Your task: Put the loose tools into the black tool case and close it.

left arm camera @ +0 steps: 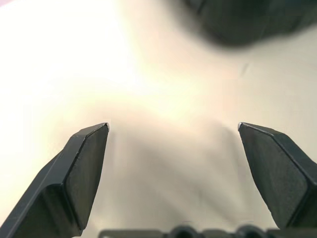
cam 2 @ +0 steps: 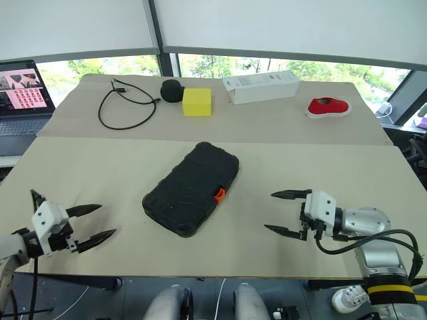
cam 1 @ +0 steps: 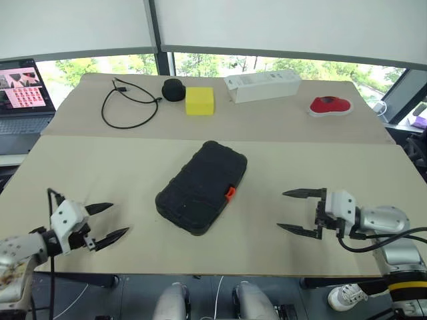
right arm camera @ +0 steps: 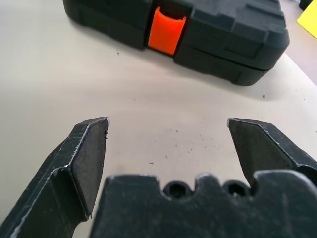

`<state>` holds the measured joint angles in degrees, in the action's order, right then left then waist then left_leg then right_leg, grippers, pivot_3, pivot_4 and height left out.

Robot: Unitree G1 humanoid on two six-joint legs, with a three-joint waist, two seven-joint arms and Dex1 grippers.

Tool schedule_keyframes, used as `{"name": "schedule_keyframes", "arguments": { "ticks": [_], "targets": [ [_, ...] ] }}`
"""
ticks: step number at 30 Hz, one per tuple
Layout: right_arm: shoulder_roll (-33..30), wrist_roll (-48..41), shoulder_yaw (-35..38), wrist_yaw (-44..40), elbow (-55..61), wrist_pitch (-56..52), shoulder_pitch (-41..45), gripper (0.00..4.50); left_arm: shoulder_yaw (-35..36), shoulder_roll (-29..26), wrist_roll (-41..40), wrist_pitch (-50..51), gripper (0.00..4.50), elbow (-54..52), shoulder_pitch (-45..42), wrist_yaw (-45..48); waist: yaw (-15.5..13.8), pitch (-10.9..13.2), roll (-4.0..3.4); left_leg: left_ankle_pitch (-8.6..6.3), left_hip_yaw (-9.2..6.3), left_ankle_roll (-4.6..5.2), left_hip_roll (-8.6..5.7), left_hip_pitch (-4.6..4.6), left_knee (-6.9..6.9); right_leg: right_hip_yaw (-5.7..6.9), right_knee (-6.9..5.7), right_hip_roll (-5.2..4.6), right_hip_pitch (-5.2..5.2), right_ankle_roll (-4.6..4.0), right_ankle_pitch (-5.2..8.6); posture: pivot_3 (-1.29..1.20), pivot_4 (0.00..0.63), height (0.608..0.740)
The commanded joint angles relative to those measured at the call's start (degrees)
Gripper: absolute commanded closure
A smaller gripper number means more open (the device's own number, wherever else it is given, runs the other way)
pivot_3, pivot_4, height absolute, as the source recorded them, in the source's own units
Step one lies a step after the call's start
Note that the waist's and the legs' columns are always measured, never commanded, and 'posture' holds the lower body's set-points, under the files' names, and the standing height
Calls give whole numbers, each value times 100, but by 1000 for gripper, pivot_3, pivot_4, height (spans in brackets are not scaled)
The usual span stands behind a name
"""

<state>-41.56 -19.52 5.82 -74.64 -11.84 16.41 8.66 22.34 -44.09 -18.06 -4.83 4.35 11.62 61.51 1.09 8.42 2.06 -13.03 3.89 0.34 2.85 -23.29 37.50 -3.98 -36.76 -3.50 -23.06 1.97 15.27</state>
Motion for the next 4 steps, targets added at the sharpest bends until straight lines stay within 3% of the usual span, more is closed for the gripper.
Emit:
{"name": "schedule_keyframes", "arguments": {
  "ticks": [1, 4],
  "targets": [
    [-22, -133, 234, -29, -265, 384, 92, 46, 173, 166, -65, -83, 6, -331, 71, -387, -40, 1, 1, 0, 1, 0, 0, -1, 0, 0, 1, -1, -1, 0, -1, 0, 150, 740],
    [27, -117, 261, 103, -410, 482, 221, 46, 170, 284, -62, -43, 6, -598, 136, -634, -48, 1, 2, 0, 1, 0, 2, -2, 0, 1, -1, -1, -3, -1, -1, 0, 150, 740]
  ]
}}
